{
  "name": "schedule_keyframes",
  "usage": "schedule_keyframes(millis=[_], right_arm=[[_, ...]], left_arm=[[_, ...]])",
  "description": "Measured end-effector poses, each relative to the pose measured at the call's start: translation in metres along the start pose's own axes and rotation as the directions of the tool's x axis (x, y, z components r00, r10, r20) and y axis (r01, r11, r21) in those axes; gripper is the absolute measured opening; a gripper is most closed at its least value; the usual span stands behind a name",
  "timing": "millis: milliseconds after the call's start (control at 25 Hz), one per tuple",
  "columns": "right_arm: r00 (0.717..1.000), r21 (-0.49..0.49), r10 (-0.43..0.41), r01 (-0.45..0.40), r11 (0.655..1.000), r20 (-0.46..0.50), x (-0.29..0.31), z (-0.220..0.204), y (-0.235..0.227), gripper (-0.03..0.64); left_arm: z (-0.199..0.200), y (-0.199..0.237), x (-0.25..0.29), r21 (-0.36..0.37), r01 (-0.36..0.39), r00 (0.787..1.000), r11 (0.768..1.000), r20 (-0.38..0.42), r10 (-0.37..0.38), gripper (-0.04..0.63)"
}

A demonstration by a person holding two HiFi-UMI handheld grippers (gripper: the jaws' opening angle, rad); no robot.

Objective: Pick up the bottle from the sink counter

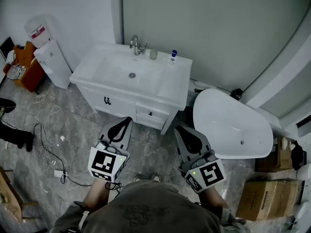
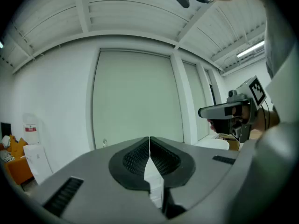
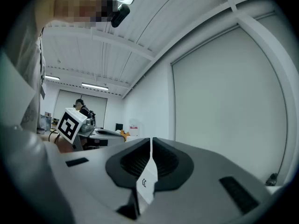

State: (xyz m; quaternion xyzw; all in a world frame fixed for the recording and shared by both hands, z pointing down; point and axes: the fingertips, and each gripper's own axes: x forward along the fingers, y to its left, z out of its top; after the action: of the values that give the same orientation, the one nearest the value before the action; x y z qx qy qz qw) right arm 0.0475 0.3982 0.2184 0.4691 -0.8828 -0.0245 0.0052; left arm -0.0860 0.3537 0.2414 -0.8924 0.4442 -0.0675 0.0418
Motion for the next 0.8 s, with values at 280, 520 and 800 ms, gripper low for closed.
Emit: schedule_keyframes(millis=[280, 520, 800], right_arm=[[0.999, 0.028, -0.016, 0.015, 1.000, 0.034, -0.009, 0.004, -0.017, 0.034], [1.000, 0.025, -0.006, 0.005, 1.000, 0.020, -0.014, 0.000, -0.030, 0.034], [0.999, 0.069, 0.011, -0.014, 0.998, 0.030, -0.020, -0.008, -0.047, 0.035]], left_arm=[[0.009, -0.010, 0.009, 0.007, -0.004, 1.000, 1.000, 0.006, 0.004, 0.020], [0.021, -0.022, 0.017, 0.000, 0.009, 1.000, 1.000, 0.018, -0.009, 0.020], [0.018, -0.034, 0.032, -0.011, 0.005, 1.000, 1.000, 0.011, -0.005, 0.020]])
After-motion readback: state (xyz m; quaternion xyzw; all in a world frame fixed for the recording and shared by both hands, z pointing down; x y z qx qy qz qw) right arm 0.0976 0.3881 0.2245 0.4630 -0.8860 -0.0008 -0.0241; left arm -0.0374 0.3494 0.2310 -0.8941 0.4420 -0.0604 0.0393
